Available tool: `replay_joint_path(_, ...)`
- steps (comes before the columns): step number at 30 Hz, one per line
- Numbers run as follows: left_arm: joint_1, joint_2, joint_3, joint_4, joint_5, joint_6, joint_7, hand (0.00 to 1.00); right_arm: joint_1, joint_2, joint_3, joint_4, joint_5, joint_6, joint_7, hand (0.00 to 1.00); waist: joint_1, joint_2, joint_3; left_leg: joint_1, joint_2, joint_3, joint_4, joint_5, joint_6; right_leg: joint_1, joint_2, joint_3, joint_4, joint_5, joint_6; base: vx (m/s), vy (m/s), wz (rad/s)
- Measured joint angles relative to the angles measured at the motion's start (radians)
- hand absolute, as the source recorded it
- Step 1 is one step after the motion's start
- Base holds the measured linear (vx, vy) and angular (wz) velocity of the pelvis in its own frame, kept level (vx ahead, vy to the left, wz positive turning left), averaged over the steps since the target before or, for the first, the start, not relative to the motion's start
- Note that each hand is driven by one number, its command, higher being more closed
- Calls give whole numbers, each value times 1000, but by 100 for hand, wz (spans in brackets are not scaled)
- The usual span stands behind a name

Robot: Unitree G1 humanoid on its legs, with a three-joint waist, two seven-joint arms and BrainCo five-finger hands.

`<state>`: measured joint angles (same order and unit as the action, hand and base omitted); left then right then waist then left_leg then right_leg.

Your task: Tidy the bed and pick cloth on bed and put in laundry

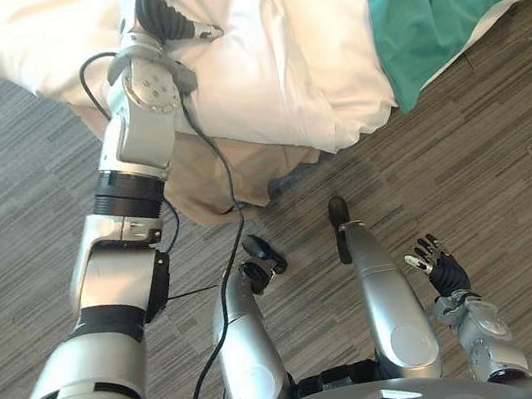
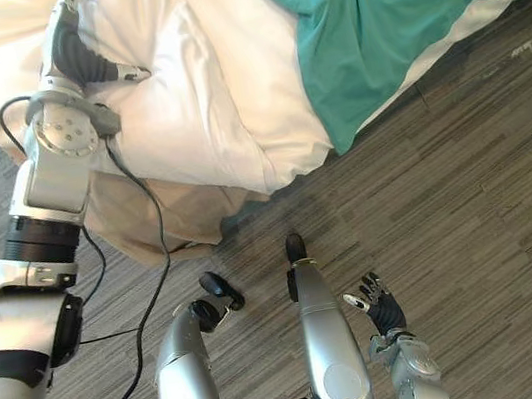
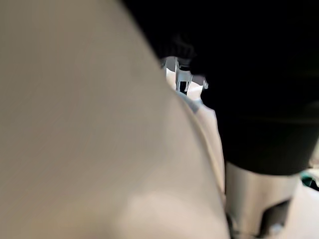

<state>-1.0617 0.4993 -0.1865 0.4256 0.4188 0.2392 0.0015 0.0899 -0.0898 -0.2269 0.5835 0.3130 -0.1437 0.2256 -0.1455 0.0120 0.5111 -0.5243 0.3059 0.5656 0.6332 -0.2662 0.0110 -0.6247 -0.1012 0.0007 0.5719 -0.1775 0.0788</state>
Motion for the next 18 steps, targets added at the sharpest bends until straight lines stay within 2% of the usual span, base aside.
replay_joint_path(5, -29, 37, -23, 11, 6, 56, -46, 100, -16, -2, -29, -7, -2, 7, 9, 0, 0, 0, 0, 18, -11, 18, -4, -1, 2, 5, -10, 16, 1, 3, -2, 11, 15, -4)
replay_joint_path(9, -11, 44, -33, 33, 1, 47, -85, 100, -16, -7, -48, -7, -6, 7, 6, 0, -3, 5, 0, 65, -33, 26, -30, 3, 5, 37, -26, 15, 3, 3, -1, 35, 5, -1)
replay_joint_path(12, 46, 65, -80, 33, -18, 12, -117, 100, -14, -11, -52, -5, -22, 6, 2, 0, -3, 13, -4, 125, -63, 24, -70, 11, 4, 91, -48, 7, -2, -5, 8, 24, -7, 12)
replay_joint_path(14, 118, 65, -104, 25, -57, -40, -140, 100, -11, -11, -61, -5, -23, 4, -14, 0, -2, 29, -14, 163, -90, 11, -109, 24, 4, 139, -68, -14, -22, -8, 11, 25, -16, 27)
replay_joint_path(18, 264, 65, -108, -32, -96, -107, -150, 100, 19, -14, -62, -4, -24, -4, -34, 0, 13, 54, -47, 214, -125, -15, -159, 38, 5, 208, -94, -47, -47, -21, 20, 56, -15, 29)
